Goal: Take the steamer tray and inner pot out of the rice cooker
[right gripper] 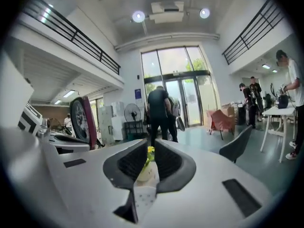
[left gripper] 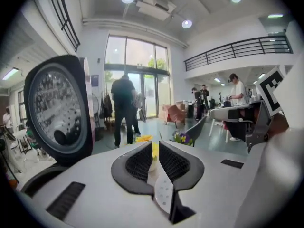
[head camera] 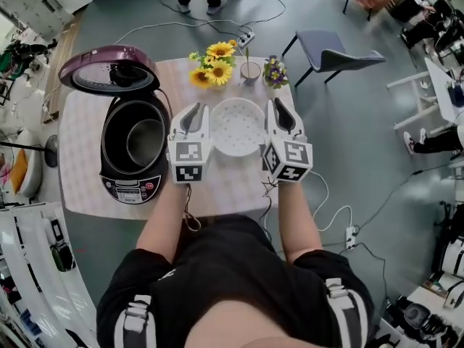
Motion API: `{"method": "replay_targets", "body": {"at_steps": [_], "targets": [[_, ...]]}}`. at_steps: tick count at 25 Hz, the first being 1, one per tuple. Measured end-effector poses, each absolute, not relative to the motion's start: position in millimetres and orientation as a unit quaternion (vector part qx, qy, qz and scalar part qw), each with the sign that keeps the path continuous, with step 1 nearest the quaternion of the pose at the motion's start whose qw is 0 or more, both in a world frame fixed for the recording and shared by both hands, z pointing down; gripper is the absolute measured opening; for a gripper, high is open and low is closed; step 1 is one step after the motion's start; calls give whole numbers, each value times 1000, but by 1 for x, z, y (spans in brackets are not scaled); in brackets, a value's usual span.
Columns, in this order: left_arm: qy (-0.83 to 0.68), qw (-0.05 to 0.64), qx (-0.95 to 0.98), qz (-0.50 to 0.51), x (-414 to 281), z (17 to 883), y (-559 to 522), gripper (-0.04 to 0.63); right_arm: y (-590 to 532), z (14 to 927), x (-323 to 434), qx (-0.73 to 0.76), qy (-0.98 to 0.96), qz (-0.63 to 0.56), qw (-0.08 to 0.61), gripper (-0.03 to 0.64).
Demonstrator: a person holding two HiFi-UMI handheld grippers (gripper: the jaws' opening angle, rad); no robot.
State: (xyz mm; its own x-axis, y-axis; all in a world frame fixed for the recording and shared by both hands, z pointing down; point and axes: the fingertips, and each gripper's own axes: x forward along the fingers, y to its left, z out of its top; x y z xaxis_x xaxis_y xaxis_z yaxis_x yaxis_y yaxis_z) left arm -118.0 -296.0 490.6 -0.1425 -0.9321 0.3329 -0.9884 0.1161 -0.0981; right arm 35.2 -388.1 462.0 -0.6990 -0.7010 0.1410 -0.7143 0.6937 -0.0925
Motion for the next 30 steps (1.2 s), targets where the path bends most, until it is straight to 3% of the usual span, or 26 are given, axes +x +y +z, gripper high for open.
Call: {"method": "replay_targets", "body": {"at_steps": [4, 14, 30], "targets": [[-742, 53, 661, 99, -102, 435, -265, 5, -355, 412, 46, 392, -919, 37, -2, 0], [-749, 15, 661, 46, -105, 382, -204, 5, -300, 369, 39, 370, -928, 15, -42, 0], [-773, 7, 633, 47, -195, 357, -127, 5, -220, 336, -62, 311, -948, 9, -59, 0]]}}
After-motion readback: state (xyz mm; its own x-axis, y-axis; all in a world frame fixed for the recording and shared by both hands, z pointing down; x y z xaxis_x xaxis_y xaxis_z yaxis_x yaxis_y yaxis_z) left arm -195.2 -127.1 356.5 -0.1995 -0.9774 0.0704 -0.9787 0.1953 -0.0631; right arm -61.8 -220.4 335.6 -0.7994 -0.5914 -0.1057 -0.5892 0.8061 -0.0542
